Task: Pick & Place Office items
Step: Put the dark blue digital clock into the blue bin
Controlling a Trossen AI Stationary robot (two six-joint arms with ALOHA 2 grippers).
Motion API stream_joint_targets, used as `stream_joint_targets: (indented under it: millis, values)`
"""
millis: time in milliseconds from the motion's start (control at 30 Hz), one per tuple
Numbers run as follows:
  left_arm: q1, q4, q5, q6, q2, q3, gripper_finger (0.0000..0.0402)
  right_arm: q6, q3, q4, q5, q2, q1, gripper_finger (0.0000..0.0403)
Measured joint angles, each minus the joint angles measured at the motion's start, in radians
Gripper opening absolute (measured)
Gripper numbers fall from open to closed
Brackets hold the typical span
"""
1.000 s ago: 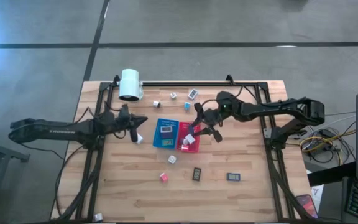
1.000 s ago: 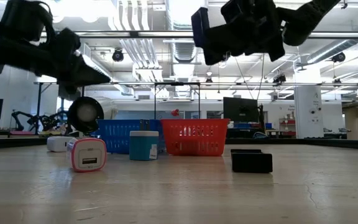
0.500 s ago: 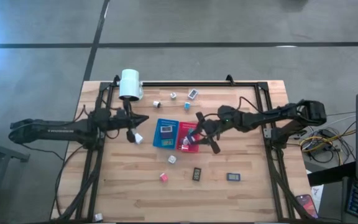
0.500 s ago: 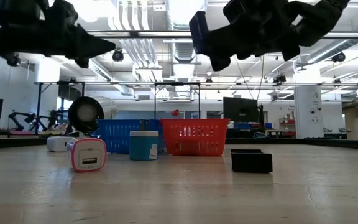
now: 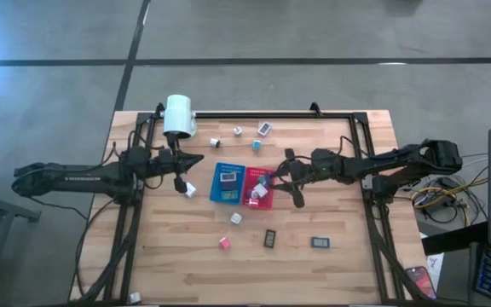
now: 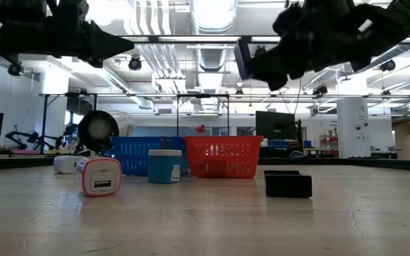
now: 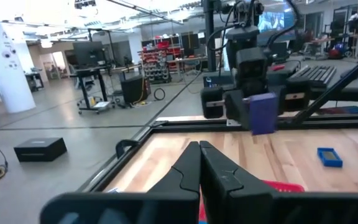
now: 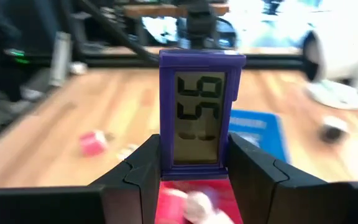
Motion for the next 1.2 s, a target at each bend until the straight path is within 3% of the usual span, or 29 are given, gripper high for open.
stream_joint_targets:
  millis: [167,300,667,1200]
  values:
    - [0.000,0.006,0.000,0.017,0.000,0.000,0.0003,0.039,-0.037,-0.021,0.156,-0.035,-0.011,0.0145]
    - [0.000,0.006,0.000,0.020,0.000,0.000,0.0003,0.042,-0.036,-0.031,0.168,-0.036,-0.013,0.0145]
    - [0.000,0.006,0.000,0.016,-0.001,0.002,0.0003,0.056,0.049,-0.042,0.110,0.058,-0.012,0.0146]
    - [-0.001,-0.008,0.000,0.012,0.005,0.003,0.0003,0.088,0.392,-0.112,-0.021,0.430,-0.009,0.0146]
